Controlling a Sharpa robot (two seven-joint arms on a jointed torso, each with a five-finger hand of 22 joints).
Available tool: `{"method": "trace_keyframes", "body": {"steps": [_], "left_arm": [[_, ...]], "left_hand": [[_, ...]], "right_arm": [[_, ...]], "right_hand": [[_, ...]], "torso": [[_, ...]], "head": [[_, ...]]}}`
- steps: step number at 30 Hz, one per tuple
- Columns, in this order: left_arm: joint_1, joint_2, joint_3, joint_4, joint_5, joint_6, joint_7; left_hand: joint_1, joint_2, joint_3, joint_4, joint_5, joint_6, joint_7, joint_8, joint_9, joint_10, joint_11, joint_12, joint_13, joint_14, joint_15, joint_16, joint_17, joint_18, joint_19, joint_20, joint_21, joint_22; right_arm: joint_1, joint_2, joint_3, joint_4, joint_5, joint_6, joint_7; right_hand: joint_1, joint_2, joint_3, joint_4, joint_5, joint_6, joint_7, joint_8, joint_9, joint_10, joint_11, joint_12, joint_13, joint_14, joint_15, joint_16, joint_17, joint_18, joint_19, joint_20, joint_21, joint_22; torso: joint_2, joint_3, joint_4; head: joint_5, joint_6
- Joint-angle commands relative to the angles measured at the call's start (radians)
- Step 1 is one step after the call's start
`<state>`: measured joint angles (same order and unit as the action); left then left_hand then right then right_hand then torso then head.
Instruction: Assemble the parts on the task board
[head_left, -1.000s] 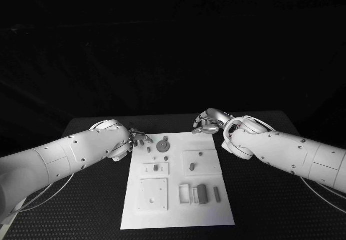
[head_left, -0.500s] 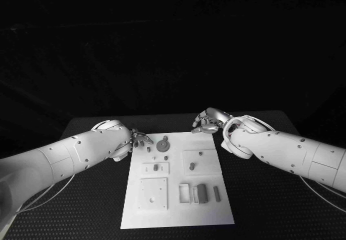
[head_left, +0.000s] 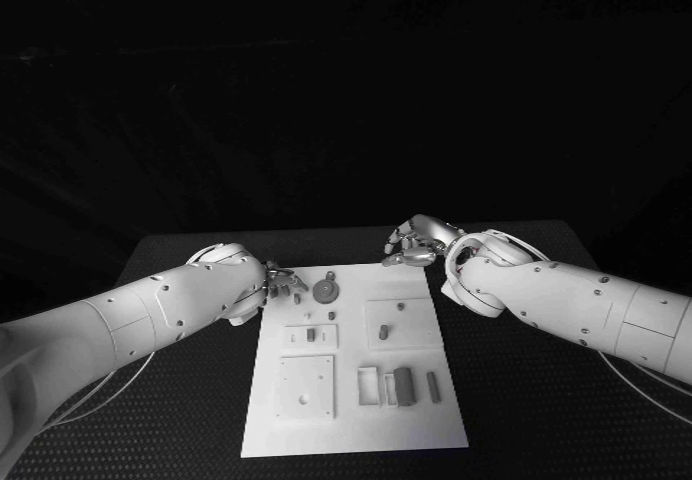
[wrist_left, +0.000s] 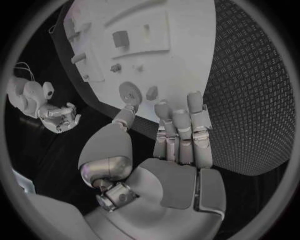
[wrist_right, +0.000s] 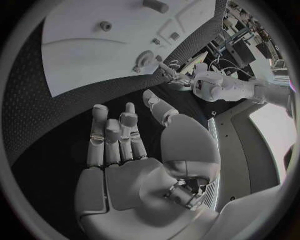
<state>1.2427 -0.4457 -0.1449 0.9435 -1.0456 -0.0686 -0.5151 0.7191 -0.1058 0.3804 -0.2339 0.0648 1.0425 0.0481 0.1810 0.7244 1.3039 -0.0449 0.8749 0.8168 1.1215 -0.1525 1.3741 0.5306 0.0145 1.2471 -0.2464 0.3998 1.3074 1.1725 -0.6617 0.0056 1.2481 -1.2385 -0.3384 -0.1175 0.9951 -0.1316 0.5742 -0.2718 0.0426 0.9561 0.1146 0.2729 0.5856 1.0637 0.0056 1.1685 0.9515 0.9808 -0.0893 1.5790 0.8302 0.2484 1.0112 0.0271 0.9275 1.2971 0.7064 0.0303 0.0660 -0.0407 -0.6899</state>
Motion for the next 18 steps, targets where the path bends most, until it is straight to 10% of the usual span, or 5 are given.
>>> {"method": "trace_keyframes", "body": {"steps": [1,18], "left_arm": [[-0.004,0.006,0.0,-0.004,-0.005,0.021,0.018],[-0.016,0.017,0.0,-0.029,-0.001,0.032,0.024]], "left_hand": [[0.001,0.01,0.002,-0.007,0.004,-0.009,0.018,0.007,-0.001,-0.005,-0.004,0.005,-0.001,0.0,-0.002,0.006,-0.001,0.001,0.003,-0.002,-0.003,0.016],[0.03,0.026,0.024,-0.017,0.017,-0.007,0.018,0.013,-0.005,-0.007,-0.004,0.011,-0.008,0.0,-0.003,0.009,-0.008,-0.001,0.007,-0.002,-0.002,0.018]], "right_arm": [[0.0,0.0,0.0,0.002,-0.002,0.009,0.007],[0.0,0.001,0.001,0.002,-0.002,0.008,0.007]], "right_hand": [[-0.009,0.002,0.001,0.003,0.006,0.0,0.005,-0.006,0.002,-0.004,0.003,0.004,-0.002,0.001,-0.004,0.001,-0.001,0.013,-0.008,0.001,-0.001,-0.001],[-0.01,0.002,0.001,0.004,0.006,0.0,0.005,-0.006,0.002,-0.004,0.003,0.004,-0.002,0.001,-0.004,0.001,-0.001,0.013,-0.008,0.001,-0.001,-0.001]], "torso": [[0.0,0.0007,0.0001],[-0.001,-0.0001,0.0006]], "head": [[-0.001,0.0],[-0.002,-0.001]]}}
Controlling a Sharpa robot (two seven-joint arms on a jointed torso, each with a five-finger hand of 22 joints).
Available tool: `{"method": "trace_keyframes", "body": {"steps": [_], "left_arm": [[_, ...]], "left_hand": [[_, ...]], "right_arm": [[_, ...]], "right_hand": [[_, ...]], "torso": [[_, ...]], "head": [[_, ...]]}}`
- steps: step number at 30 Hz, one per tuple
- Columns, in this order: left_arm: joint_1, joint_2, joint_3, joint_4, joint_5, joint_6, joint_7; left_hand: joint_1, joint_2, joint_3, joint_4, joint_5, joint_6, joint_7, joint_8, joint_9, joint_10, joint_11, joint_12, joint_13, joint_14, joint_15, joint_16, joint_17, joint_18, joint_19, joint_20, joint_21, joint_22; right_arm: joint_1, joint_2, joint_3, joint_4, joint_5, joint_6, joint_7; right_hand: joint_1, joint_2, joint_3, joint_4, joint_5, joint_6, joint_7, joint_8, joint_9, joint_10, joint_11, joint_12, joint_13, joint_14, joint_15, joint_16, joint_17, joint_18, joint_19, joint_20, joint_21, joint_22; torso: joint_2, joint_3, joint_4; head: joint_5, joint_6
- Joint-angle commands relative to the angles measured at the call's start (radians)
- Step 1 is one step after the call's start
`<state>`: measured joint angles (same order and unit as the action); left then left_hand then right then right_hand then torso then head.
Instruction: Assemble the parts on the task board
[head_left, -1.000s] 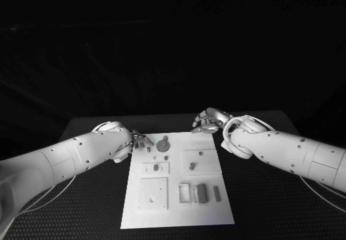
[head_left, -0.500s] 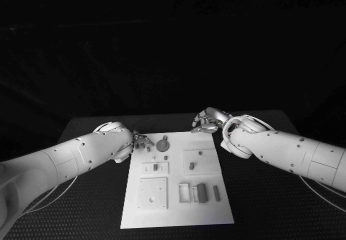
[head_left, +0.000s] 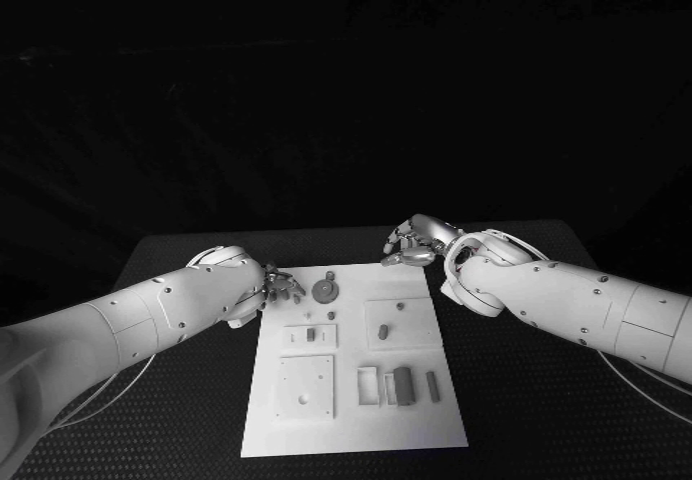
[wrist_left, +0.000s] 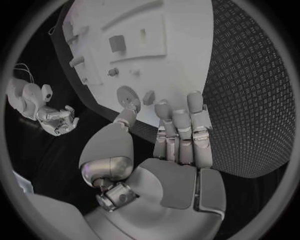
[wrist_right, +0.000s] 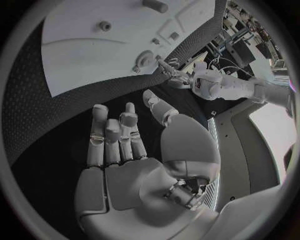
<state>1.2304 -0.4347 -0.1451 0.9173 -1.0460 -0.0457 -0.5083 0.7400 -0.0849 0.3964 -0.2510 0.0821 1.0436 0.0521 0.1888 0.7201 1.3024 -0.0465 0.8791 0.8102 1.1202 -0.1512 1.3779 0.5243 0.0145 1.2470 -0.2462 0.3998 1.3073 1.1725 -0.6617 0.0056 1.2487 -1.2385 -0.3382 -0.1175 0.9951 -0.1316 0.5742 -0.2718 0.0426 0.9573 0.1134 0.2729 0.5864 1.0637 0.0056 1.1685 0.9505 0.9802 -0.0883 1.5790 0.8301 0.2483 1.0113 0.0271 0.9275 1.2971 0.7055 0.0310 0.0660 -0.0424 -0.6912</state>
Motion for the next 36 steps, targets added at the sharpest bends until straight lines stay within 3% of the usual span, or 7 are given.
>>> {"method": "trace_keyframes", "body": {"steps": [1,23,25,28,32,36], "left_arm": [[-0.005,0.008,0.0,-0.004,0.0,0.008,0.019],[-0.009,0.01,0.0,-0.014,0.026,-0.009,0.034],[-0.009,0.011,0.0,-0.014,0.029,-0.007,0.036],[-0.009,0.011,0.0,-0.014,0.033,-0.005,0.036],[-0.009,0.01,0.0,-0.013,0.036,-0.004,0.038],[-0.01,0.006,0.001,-0.01,0.041,0.003,0.039]], "left_hand": [[0.011,0.006,0.01,0.001,-0.001,-0.008,0.014,0.006,-0.001,-0.005,-0.002,0.007,-0.002,0.002,-0.004,0.006,-0.002,-0.001,0.007,-0.002,-0.002,0.018],[0.068,0.057,0.026,-0.035,-0.003,-0.007,0.013,0.015,-0.005,-0.004,-0.003,0.017,-0.011,0.006,-0.005,0.012,-0.011,-0.004,0.012,-0.003,0.002,0.021],[0.09,0.046,0.051,-0.025,-0.031,-0.007,0.013,0.016,-0.006,-0.004,-0.003,0.018,-0.013,0.006,-0.004,0.012,-0.013,-0.004,0.014,-0.003,0.002,0.019],[0.112,0.044,0.082,-0.013,-0.032,-0.007,0.014,0.018,-0.007,-0.004,-0.002,0.019,-0.016,0.007,-0.004,0.013,-0.015,-0.005,0.016,-0.002,0.002,0.019],[0.146,0.061,0.108,-0.019,-0.031,-0.005,0.013,0.021,-0.007,-0.003,-0.002,0.021,-0.017,0.008,-0.004,0.015,-0.017,-0.005,0.017,-0.003,0.004,0.02],[0.233,0.089,0.176,-0.037,-0.031,0.007,0.008,0.031,-0.004,-0.001,-0.007,0.024,-0.02,0.01,-0.008,0.016,-0.019,-0.004,0.019,-0.004,0.005,0.021]], "right_arm": [[0.0,0.001,0.001,0.002,-0.002,0.007,0.007],[0.0,0.003,0.001,-0.001,-0.002,0.016,0.005],[0.0,0.003,0.001,-0.001,-0.002,0.017,0.005],[0.0,0.003,0.001,-0.001,-0.002,0.018,0.005],[0.0,0.003,0.001,-0.002,-0.002,0.019,0.004],[0.0,0.004,0.001,-0.002,-0.002,0.019,0.005]], "right_hand": [[-0.01,0.002,0.001,0.004,0.006,-0.001,0.006,-0.006,0.001,-0.004,0.003,0.004,-0.001,0.001,-0.005,0.001,-0.001,0.014,-0.008,0.001,-0.001,-0.001],[-0.012,0.002,0.001,0.005,0.006,-0.001,0.006,-0.006,0.001,-0.004,0.003,0.004,-0.001,0.001,-0.005,0.002,-0.001,0.014,-0.008,0.001,-0.001,-0.001],[-0.012,0.002,0.001,0.005,0.006,-0.001,0.006,-0.006,0.001,-0.005,0.003,0.004,-0.002,0.001,-0.005,0.002,-0.001,0.014,-0.008,0.001,-0.001,-0.001],[-0.012,0.002,0.001,0.005,0.006,-0.002,0.006,-0.006,0.001,-0.005,0.003,0.004,-0.002,0.001,-0.005,0.002,-0.002,0.014,-0.008,0.001,-0.001,-0.001],[-0.012,0.002,0.001,0.005,0.006,-0.002,0.006,-0.006,0.001,-0.005,0.003,0.004,-0.002,0.001,-0.005,0.002,-0.002,0.014,-0.009,0.001,-0.001,-0.001],[-0.013,0.002,0.001,0.005,0.006,-0.002,0.007,-0.007,0.001,-0.005,0.003,0.004,-0.002,0.001,-0.005,0.002,-0.002,0.014,-0.009,0.002,-0.001,-0.001]], "torso": [[0.0,-0.0008,0.0006],[0.0,-0.001,0.0004],[0.0,-0.0009,0.0001],[0.0,-0.0005,0.0006],[0.0,-0.0005,0.0005],[0.0,-0.0001,-0.0001]], "head": [[0.0,0.0],[0.003,-0.003],[0.003,-0.002],[0.003,-0.002],[0.003,-0.003],[0.003,-0.002]]}}
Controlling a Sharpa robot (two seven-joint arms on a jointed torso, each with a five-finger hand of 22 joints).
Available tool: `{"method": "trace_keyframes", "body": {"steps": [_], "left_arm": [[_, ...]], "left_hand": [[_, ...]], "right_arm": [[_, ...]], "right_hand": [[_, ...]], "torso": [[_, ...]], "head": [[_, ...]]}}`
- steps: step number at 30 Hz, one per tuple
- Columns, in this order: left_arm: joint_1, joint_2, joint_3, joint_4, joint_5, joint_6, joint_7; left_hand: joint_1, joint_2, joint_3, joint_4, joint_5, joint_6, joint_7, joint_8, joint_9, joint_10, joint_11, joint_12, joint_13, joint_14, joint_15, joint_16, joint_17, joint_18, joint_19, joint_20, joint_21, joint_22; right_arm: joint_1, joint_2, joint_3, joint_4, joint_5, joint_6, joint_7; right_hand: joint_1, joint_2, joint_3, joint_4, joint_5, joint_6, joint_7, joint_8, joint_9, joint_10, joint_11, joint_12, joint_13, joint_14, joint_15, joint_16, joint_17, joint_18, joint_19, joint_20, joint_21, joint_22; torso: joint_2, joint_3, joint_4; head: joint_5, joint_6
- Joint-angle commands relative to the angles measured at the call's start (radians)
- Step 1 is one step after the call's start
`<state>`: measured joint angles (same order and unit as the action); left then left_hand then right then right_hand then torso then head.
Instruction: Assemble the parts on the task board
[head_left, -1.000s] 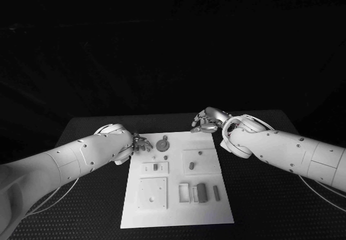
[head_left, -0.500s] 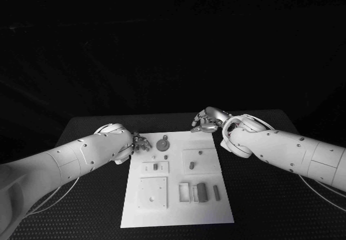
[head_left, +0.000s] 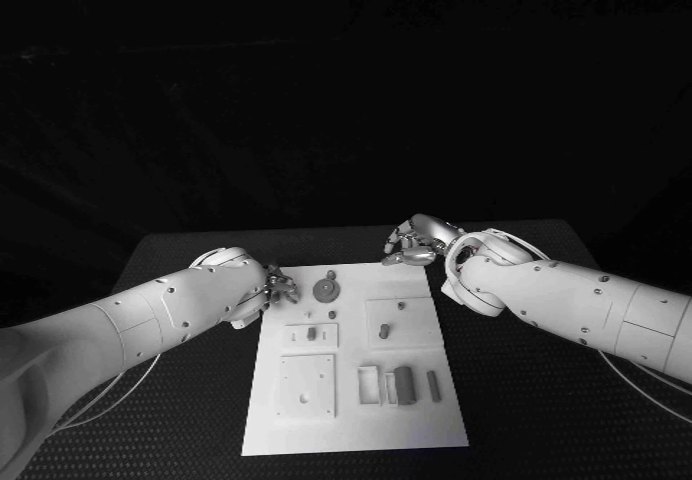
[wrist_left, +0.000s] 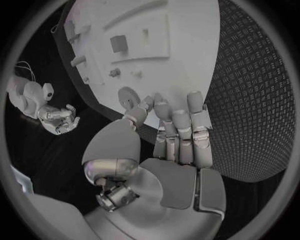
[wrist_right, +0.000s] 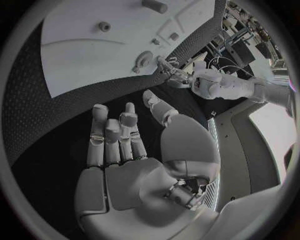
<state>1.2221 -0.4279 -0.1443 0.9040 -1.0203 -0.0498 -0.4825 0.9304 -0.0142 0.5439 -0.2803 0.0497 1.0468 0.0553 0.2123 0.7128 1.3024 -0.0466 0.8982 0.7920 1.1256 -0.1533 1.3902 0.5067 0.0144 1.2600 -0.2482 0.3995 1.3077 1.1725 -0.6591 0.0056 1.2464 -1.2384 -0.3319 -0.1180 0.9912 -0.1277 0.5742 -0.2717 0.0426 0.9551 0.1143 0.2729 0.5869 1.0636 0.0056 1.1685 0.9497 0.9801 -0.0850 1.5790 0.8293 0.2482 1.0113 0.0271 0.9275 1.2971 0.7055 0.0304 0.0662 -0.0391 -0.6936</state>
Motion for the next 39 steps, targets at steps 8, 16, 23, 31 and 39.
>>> {"method": "trace_keyframes", "body": {"steps": [8,16,23,31,39], "left_arm": [[-0.002,-0.01,0.001,0.008,0.06,-0.002,0.011],[-0.002,-0.048,0.001,0.045,0.162,0.009,-0.002],[0.0,-0.112,0.002,0.139,0.214,-0.01,-0.014],[0.0,-0.186,0.002,0.259,0.215,-0.062,-0.025],[0.0,-0.229,0.001,0.349,0.168,-0.098,-0.032]], "left_hand": [[0.081,0.027,0.08,0.0,0.003,0.032,0.0,0.038,0.014,0.001,-0.011,0.009,-0.006,0.006,-0.008,0.008,-0.004,-0.012,0.006,0.001,0.009,0.022],[0.056,0.022,0.085,0.015,0.002,0.053,-0.009,0.072,0.026,0.003,-0.02,0.011,-0.013,0.007,-0.014,0.011,-0.008,-0.014,0.006,-0.001,0.013,0.022],[0.042,0.015,0.086,0.024,0.001,0.06,-0.017,0.099,0.035,0.007,-0.027,0.012,-0.019,0.01,-0.019,0.014,-0.011,-0.014,0.008,-0.004,0.018,0.022],[0.027,0.002,0.085,0.039,0.001,0.08,-0.031,0.146,0.049,0.021,-0.04,0.017,-0.026,0.019,-0.027,0.023,-0.013,-0.014,0.016,-0.01,0.027,0.022],[0.016,-0.006,0.084,0.054,0.001,0.089,-0.041,0.185,0.055,0.037,-0.05,0.022,-0.033,0.032,-0.035,0.031,-0.015,-0.014,0.027,-0.017,0.037,0.022]], "right_arm": [[0.0,0.001,0.0,0.0,-0.001,0.012,0.005],[0.0,-0.002,0.0,0.001,0.0,0.012,0.005],[0.0,-0.006,0.0,0.002,0.0,0.013,0.004],[0.0,-0.01,0.0,0.002,0.002,0.015,0.004],[0.0,-0.013,0.0,0.004,0.002,0.016,0.005]], "right_hand": [[-0.011,-0.002,0.0,0.006,0.006,0.0,0.006,-0.007,0.001,-0.005,0.003,0.005,-0.001,0.001,-0.008,0.002,-0.001,0.014,-0.009,0.002,-0.001,-0.001],[-0.011,-0.002,0.0,0.007,0.006,0.0,0.006,-0.007,0.001,-0.005,0.003,0.005,-0.001,0.001,-0.008,0.002,-0.001,0.014,-0.009,0.002,-0.001,-0.001],[-0.011,-0.002,0.0,0.007,0.006,0.0,0.006,-0.007,0.001,-0.005,0.003,0.005,-0.002,0.001,-0.008,0.002,-0.001,0.014,-0.009,0.002,-0.001,-0.001],[-0.011,-0.002,0.0,0.006,0.006,0.0,0.006,-0.007,0.001,-0.005,0.003,0.005,-0.002,0.001,-0.008,0.002,-0.001,0.014,-0.009,0.002,-0.001,-0.001],[-0.011,-0.002,0.0,0.006,0.006,0.0,0.006,-0.007,0.002,-0.005,0.003,0.005,-0.002,0.001,-0.008,0.002,-0.001,0.014,-0.009,0.002,-0.001,-0.001]], "torso": [[0.0,0.0,-0.0001],[-0.001,0.0011,0.0002],[-0.003,-0.0002,0.002],[-0.001,-0.0002,0.0006],[-0.002,-0.0014,0.0022]], "head": [[0.0,-0.001],[0.002,0.0],[0.003,0.0],[0.006,0.002],[0.006,0.001]]}}
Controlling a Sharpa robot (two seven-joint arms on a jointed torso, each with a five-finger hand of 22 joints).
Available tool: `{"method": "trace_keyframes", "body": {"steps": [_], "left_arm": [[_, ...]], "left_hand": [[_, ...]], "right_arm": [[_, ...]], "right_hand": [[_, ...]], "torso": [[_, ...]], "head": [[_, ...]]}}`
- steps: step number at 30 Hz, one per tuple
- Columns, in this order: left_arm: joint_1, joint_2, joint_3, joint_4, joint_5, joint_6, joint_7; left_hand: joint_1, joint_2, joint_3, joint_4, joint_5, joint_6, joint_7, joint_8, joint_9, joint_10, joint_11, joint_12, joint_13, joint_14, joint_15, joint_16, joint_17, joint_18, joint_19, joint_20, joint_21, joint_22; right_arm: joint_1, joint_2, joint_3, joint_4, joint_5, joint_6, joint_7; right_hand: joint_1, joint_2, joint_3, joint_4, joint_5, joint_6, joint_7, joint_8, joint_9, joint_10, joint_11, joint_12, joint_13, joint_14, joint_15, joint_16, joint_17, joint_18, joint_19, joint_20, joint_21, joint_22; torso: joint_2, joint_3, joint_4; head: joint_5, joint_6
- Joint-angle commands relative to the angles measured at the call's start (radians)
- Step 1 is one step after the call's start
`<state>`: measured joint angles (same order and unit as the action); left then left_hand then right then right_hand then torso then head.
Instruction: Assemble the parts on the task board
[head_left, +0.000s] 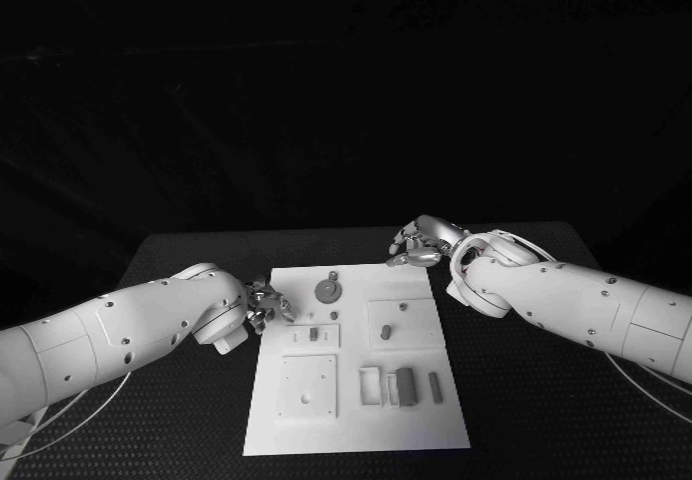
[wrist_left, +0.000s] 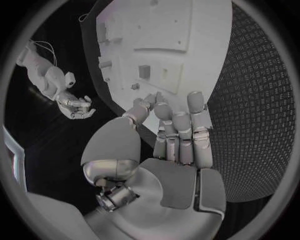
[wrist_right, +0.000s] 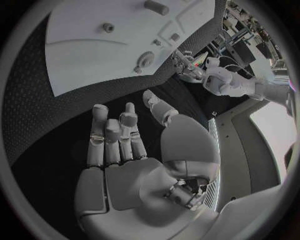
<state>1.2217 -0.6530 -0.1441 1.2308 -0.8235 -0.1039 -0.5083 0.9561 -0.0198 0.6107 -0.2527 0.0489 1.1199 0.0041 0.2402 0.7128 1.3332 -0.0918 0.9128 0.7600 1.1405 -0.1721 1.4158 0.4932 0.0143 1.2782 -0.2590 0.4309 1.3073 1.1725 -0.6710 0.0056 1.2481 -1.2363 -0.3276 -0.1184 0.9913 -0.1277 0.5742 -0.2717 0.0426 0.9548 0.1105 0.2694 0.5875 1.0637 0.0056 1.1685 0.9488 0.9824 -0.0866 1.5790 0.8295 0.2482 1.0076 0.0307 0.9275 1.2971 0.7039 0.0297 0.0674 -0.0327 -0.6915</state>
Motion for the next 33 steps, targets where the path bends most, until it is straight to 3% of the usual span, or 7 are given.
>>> {"method": "trace_keyframes", "body": {"steps": [1,8,25,33], "left_arm": [[0.0,-0.007,0.0,0.031,-0.04,-0.047,-0.007],[-0.001,-0.014,-0.007,0.065,-0.131,-0.061,-0.018],[-0.002,-0.016,-0.05,0.106,-0.232,-0.034,-0.048],[-0.008,-0.009,-0.054,0.102,-0.248,-0.04,-0.046]], "left_hand": [[-0.01,-0.001,0.018,0.026,0.002,0.016,0.009,0.16,0.055,0.007,-0.006,0.008,-0.002,0.018,-0.017,0.006,-0.002,-0.014,0.01,-0.007,0.007,0.022],[-0.015,-0.009,0.017,0.034,0.001,0.02,0.004,0.177,0.053,0.017,-0.01,0.012,-0.005,0.028,-0.022,0.01,-0.003,-0.014,0.018,-0.011,0.013,0.022],[-0.023,-0.027,0.015,0.047,0.0,0.022,0.001,0.191,0.048,0.021,-0.013,0.013,-0.008,0.032,-0.024,0.012,-0.004,-0.014,0.02,-0.013,0.016,0.022],[-0.026,-0.027,0.015,0.052,0.0,0.024,0.0,0.194,0.046,0.022,-0.014,0.013,-0.009,0.033,-0.022,0.014,-0.004,-0.014,0.019,-0.013,0.017,0.022]], "right_arm": [[0.0,-0.001,0.0,0.003,0.0,0.012,0.005],[0.0,-0.003,0.0,0.003,0.0,0.013,0.006],[0.0,-0.006,0.0,0.005,0.002,0.016,0.006],[0.0,-0.006,0.0,0.005,0.002,0.016,0.007]], "right_hand": [[-0.011,-0.002,0.0,0.006,0.006,0.001,0.009,-0.003,0.001,-0.005,0.003,0.005,-0.001,-0.001,-0.007,0.002,-0.002,0.014,-0.005,-0.002,-0.001,-0.001],[-0.011,-0.002,0.001,0.006,0.006,0.0,0.009,-0.004,0.001,-0.005,0.003,0.005,-0.001,-0.002,-0.007,0.002,-0.002,0.014,-0.005,-0.002,-0.001,-0.001],[-0.01,-0.002,0.001,0.006,0.006,0.0,0.009,-0.004,0.001,-0.005,0.003,0.005,-0.002,-0.002,-0.007,0.002,-0.002,0.014,-0.006,-0.002,-0.001,-0.001],[-0.01,-0.002,0.001,0.005,0.006,0.0,0.009,-0.004,0.002,-0.006,0.003,0.005,-0.002,-0.002,-0.006,0.002,-0.002,0.014,-0.006,-0.002,-0.001,-0.001]], "torso": [[0.0,-0.0007,0.001],[0.001,-0.0005,0.0003],[0.001,0.0006,-0.0001],[0.002,-0.0001,-0.0012]], "head": [[0.0,-0.002],[0.003,-0.002],[0.006,-0.012],[0.006,-0.012]]}}
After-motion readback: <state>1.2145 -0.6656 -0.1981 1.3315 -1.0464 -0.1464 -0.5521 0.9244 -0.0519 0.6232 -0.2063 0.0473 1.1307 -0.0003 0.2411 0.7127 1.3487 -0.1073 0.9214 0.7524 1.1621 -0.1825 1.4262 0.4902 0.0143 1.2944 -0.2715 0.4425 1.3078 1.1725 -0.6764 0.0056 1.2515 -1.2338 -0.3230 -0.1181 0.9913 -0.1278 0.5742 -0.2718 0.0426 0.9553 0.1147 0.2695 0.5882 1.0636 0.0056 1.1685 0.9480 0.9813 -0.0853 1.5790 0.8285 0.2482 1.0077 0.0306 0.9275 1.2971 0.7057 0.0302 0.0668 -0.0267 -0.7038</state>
